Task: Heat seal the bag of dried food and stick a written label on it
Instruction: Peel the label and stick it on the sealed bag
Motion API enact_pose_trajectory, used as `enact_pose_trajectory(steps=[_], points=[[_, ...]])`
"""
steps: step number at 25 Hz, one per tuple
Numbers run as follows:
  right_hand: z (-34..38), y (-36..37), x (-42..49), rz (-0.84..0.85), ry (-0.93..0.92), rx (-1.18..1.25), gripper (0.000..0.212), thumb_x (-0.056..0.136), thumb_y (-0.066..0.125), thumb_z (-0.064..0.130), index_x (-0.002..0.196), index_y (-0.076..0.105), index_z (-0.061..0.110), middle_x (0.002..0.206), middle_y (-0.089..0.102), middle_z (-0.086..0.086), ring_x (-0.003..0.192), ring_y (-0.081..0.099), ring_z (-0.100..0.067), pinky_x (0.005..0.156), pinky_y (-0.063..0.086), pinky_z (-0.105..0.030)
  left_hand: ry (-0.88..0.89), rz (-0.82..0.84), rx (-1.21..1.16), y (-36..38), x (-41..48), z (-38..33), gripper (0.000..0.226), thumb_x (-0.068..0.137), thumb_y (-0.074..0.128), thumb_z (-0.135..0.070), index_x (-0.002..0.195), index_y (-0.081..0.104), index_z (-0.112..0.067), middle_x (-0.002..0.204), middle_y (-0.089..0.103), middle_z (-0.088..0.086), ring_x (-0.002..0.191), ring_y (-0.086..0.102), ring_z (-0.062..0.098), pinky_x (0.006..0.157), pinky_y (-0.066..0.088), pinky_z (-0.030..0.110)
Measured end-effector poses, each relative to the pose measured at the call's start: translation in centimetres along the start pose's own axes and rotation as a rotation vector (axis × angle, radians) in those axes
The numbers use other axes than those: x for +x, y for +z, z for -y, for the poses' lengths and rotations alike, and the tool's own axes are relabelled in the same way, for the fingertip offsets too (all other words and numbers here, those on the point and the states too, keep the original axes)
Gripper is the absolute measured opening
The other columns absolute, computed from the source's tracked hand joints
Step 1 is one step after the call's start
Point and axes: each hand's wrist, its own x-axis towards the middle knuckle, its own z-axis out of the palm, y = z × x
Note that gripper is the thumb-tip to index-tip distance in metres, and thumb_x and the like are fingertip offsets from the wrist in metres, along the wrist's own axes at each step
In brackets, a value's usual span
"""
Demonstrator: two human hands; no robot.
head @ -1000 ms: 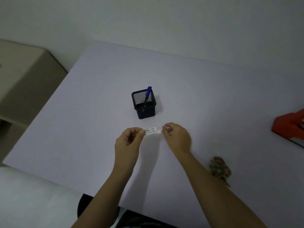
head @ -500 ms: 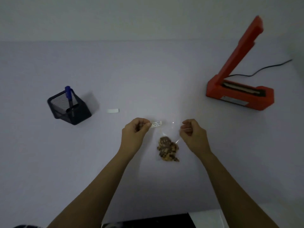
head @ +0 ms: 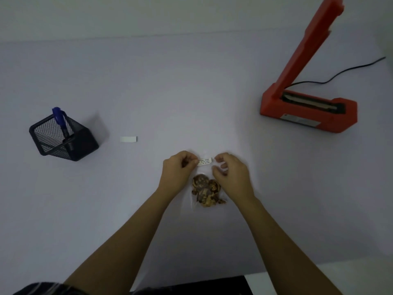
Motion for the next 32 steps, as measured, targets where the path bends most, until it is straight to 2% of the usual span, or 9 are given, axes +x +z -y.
enact_pose_trajectory(steps=[4,9,12,16,18,24,27,29,32], points=[[0.1,0.2,-0.1,-0.021,-0.120,-0.110,0.022,0.081,0.061,0.009,0.101,0.068,0.010,0.094,0.067,-0.007,0.081,0.062,-0.020,0.073,0.054,-0.032,-0.010,-0.018,0.017,0.3,-0.3,0.0,0.005,0.085,0.065,-0.017,0.084,0.069,-0.014,0.073,0.063,-0.007,0.064,0.054,-0.003,0.057,0.039,0.000],[0.3,0.0,0.0,-0.043,-0.129,-0.131,0.019,0.080,0.061,0.010,0.096,0.070,0.010,0.088,0.067,-0.006,0.074,0.062,-0.018,0.069,0.052,-0.027,0.005,-0.028,0.028,0.5,-0.2,0.1,0.008,0.085,0.064,-0.015,0.087,0.069,-0.010,0.075,0.064,-0.005,0.065,0.053,-0.004,0.059,0.038,-0.002],[0.6,-0.1,0.1,-0.068,-0.103,-0.099,0.013,0.083,0.062,0.020,0.087,0.071,0.012,0.080,0.067,-0.005,0.068,0.062,-0.016,0.065,0.054,-0.030,0.015,-0.044,0.036,0.8,-0.2,0.1,0.007,0.085,0.065,-0.014,0.087,0.069,-0.009,0.077,0.067,-0.001,0.068,0.057,0.005,0.062,0.039,-0.001],[1.0,0.0,0.6,-0.068,0.013,-0.071,0.026,0.082,0.066,0.036,0.087,0.073,0.012,0.082,0.068,-0.004,0.071,0.063,-0.015,0.068,0.052,-0.027,0.036,-0.069,0.079,1.1,-0.4,0.0,0.009,0.085,0.063,-0.014,0.089,0.069,-0.008,0.083,0.071,0.003,0.074,0.062,0.012,0.066,0.043,0.005],[1.1,0.2,0.8,-0.066,0.039,-0.086,0.021,0.081,0.067,0.032,0.084,0.072,0.012,0.082,0.068,-0.004,0.071,0.062,-0.016,0.066,0.050,-0.027,0.039,-0.080,0.100,1.3,-0.4,-0.1,0.010,0.085,0.062,-0.013,0.090,0.069,-0.007,0.084,0.072,0.005,0.076,0.064,0.014,0.070,0.047,0.015],[0.8,0.4,0.9,-0.072,-0.002,-0.099,0.012,0.082,0.066,0.018,0.088,0.071,0.009,0.084,0.067,-0.007,0.071,0.062,-0.018,0.067,0.050,-0.027,0.031,-0.109,0.145,1.9,-0.3,-0.2,0.008,0.084,0.062,-0.011,0.088,0.067,-0.007,0.081,0.071,0.006,0.074,0.064,0.018,0.071,0.053,0.029],[0.6,0.6,0.8,-0.076,-0.048,-0.107,0.013,0.083,0.065,0.015,0.092,0.071,0.009,0.086,0.067,-0.006,0.076,0.062,-0.018,0.069,0.047,-0.022,0.022,-0.144,0.174,2.3,-0.4,-0.2,0.005,0.083,0.062,-0.011,0.087,0.063,-0.008,0.081,0.066,0.005,0.073,0.059,0.017,0.068,0.050,0.029],[0.6,0.8,0.8,-0.057,-0.096,-0.108,0.015,0.084,0.063,0.011,0.096,0.071,0.008,0.088,0.068,-0.007,0.078,0.061,-0.019,0.072,0.049,-0.025,0.034,-0.182,0.193,2.5,-0.6,-0.2,0.004,0.083,0.061,-0.009,0.086,0.059,-0.008,0.081,0.061,0.004,0.071,0.056,0.017,0.064,0.045,0.026],[0.9,0.8,1.0,-0.047,-0.082,-0.090,0.015,0.082,0.063,0.012,0.095,0.071,0.009,0.088,0.068,-0.006,0.075,0.061,-0.016,0.072,0.052,-0.027,0.097,-0.195,0.239,2.7,-0.8,0.1,0.003,0.085,0.059,-0.008,0.085,0.059,-0.005,0.079,0.061,0.007,0.069,0.053,0.016,0.063,0.047,0.031]])
